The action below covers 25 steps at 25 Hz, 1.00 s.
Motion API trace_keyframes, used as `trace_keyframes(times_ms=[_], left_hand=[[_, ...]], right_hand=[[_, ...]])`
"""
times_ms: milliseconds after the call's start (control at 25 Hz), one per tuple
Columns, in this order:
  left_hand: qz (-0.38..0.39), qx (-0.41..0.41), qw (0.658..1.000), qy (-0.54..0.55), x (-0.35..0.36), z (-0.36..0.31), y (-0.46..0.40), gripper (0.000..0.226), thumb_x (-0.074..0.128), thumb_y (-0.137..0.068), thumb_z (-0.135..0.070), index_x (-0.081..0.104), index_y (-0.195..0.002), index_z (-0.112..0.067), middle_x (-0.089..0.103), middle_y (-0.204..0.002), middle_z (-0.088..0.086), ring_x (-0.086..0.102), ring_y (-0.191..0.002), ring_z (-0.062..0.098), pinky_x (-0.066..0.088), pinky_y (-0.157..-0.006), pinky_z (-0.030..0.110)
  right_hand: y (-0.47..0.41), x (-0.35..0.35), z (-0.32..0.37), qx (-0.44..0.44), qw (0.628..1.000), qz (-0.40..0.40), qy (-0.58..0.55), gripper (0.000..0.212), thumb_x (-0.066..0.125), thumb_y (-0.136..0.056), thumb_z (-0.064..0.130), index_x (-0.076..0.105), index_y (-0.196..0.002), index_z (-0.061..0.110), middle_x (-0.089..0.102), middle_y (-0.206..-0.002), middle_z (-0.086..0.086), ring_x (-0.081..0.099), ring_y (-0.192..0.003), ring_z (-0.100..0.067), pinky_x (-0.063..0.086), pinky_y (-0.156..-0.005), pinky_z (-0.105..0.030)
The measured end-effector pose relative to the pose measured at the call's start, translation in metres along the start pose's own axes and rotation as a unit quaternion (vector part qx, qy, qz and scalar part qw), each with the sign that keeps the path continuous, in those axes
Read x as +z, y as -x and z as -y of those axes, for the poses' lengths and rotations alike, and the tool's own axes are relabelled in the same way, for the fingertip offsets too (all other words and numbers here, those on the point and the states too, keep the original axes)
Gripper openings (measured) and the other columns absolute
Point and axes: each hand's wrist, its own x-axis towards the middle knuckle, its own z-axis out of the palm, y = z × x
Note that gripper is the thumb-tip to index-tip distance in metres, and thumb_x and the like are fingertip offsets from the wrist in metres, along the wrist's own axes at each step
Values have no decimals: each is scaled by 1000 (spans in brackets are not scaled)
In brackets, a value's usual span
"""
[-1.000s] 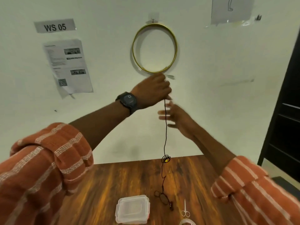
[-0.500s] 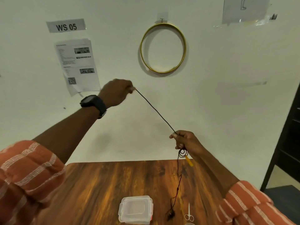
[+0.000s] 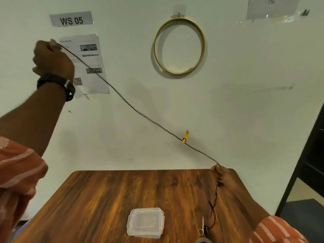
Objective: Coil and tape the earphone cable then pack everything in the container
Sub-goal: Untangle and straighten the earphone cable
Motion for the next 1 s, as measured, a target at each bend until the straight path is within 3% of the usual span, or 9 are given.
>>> trace_keyframes(times_ms=[160, 360, 480, 560, 680, 760, 840, 920, 1000], left_hand=[[78, 45, 986, -142, 6, 30, -18, 45, 33, -90, -46, 63, -100, -14, 67, -114, 17, 60, -109, 41, 38, -102, 55], [449, 135, 796, -382, 29, 84, 83, 29, 68, -75, -38, 66, -92, -14, 72, -95, 7, 63, -101, 32, 32, -102, 48], [567, 83, 710, -409, 32, 113, 151, 17, 71, -73, -24, 63, -83, -13, 73, -73, -3, 68, -90, 25, 34, -100, 43], [598, 89, 679, -417, 36, 118, 186, 31, 67, -73, -39, 65, -91, -13, 74, -86, -3, 67, -93, 25, 33, -103, 47], [600, 37, 790, -121, 29, 67, 221, 36, 49, -92, -54, 64, -105, -24, 66, -100, -3, 60, -108, 28, 29, -110, 54], [629, -116, 743, 198, 21, 9, 235, 32, 48, -98, -42, 60, -117, -19, 66, -101, 4, 65, -108, 32, 44, -104, 45], [669, -120, 690, 249, 15, -33, 230, 40, 55, -96, -37, 59, -120, -6, 64, -87, 5, 71, -84, 26, 53, -89, 34], [681, -76, 695, 218, 13, -45, 209, 32, 59, -96, -30, 66, -108, -1, 46, -60, -4, 51, -50, 13, 54, -71, 29], [669, -72, 707, 217, 13, -51, 176, 24, 53, -98, -27, 68, -98, -8, 29, -55, -9, 27, -45, 8, 42, -55, 23]], right_hand=[[-24, -23, 1, 63, 990, -103, -74, 24, 47, -99, 21, 60, -83, 8, 46, -44, 5, 36, -29, -8, 37, -39, -23], [-18, 64, 100, -27, 995, 44, 87, 23, 45, -86, 6, 68, -84, 3, 33, -41, 4, 29, -36, -12, 32, -47, -24], [-8, 123, 159, -79, 967, 86, 228, 18, 56, -84, 10, 74, -87, 7, 34, -49, 3, 30, -42, -13, 39, -50, -24], [-3, 158, 186, -91, 954, 108, 264, 14, 60, -80, 9, 74, -83, 10, 36, -54, 0, 29, -45, -14, 37, -51, -25], [4, 205, 211, -122, 930, 123, 324, 15, 57, -80, 1, 68, -79, 11, 45, -63, -3, 35, -51, -15, 39, -51, -25], [6, 225, 225, -179, 903, 117, 372, 14, 54, -82, -3, 64, -82, 7, 51, -68, -3, 40, -55, -15, 37, -49, -25], [0, 231, 240, -228, 880, 109, 403, 11, 55, -82, -2, 63, -87, 5, 53, -69, -2, 43, -59, -15, 35, -49, -25], [-10, 223, 255, -253, 867, 99, 418, 9, 63, -82, 5, 61, -90, 9, 54, -70, -1, 42, -59, -12, 35, -50, -25], [-21, 202, 261, -250, 868, 110, 416, 16, 71, -82, 17, 65, -96, 10, 54, -71, 0, 43, -61, -11, 37, -54, -26]])
